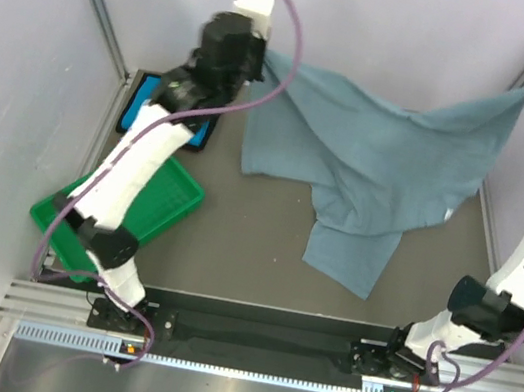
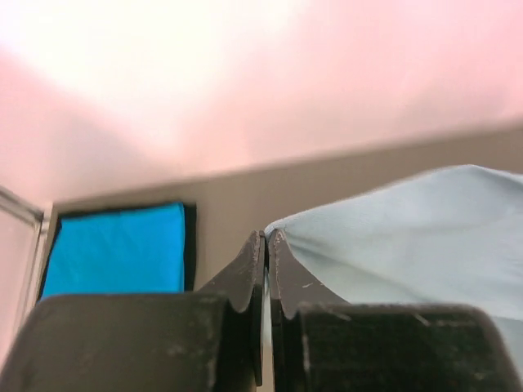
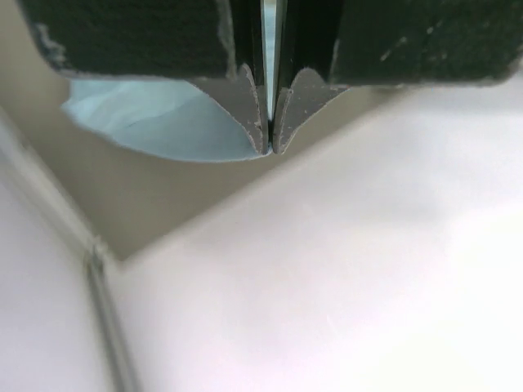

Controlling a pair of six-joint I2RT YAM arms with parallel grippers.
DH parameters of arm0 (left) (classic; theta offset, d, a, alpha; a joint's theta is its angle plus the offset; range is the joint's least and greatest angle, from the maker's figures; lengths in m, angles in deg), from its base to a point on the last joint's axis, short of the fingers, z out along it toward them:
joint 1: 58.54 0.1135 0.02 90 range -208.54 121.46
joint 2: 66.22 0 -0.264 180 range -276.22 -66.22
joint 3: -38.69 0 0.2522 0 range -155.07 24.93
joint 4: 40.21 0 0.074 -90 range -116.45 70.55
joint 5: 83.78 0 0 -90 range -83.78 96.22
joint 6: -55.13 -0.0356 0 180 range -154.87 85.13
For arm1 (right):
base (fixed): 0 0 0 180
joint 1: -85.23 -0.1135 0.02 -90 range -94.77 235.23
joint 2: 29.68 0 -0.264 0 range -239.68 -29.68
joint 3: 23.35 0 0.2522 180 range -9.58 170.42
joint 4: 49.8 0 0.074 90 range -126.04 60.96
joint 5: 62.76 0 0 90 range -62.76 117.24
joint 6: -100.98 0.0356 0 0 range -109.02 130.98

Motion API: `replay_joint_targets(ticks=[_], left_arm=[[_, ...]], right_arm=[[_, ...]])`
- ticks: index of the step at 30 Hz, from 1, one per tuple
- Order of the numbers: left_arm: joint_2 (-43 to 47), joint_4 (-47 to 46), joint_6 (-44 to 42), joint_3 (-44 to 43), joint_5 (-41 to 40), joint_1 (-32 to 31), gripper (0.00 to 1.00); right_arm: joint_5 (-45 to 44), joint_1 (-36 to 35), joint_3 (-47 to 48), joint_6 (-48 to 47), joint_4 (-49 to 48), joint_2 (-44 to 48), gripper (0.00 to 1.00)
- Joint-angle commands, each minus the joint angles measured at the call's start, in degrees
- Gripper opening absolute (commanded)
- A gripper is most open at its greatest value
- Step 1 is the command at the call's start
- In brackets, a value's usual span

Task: Fold and stack the t-shirts
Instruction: Flatten the tshirt out

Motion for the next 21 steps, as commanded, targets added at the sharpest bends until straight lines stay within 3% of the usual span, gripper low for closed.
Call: replay_joint_targets(ticks=[1,6,11,16,21], left_arm=[[11.1,-2.2,6.1,-2.3,0.8,0.1,0.00],[28.3,-5.8,11.9,8.4,9.5,0.1,0.00],[42.4,-9.4,18.8,17.7,20.9,0.1,0.00],[43.7,-2.9,19.5,11.3,24.1,0.1,0.00],[44.3,-5.3,19.9,10.7,26.3,0.1,0.00]], right_arm=[[-6.4,2.1,5.7,3.4,0.1,10.6,0.00],[-15.7,3.3,-7.2,6.8,-8.5,35.2,0.00],[-28.0,1.1,-6.7,8.2,-3.8,50.0,0.00],[-36.0,-3.0,2.5,8.9,-1.2,54.1,0.00],[-40.4,-9.8,5.8,7.1,-2.7,51.4,0.00]])
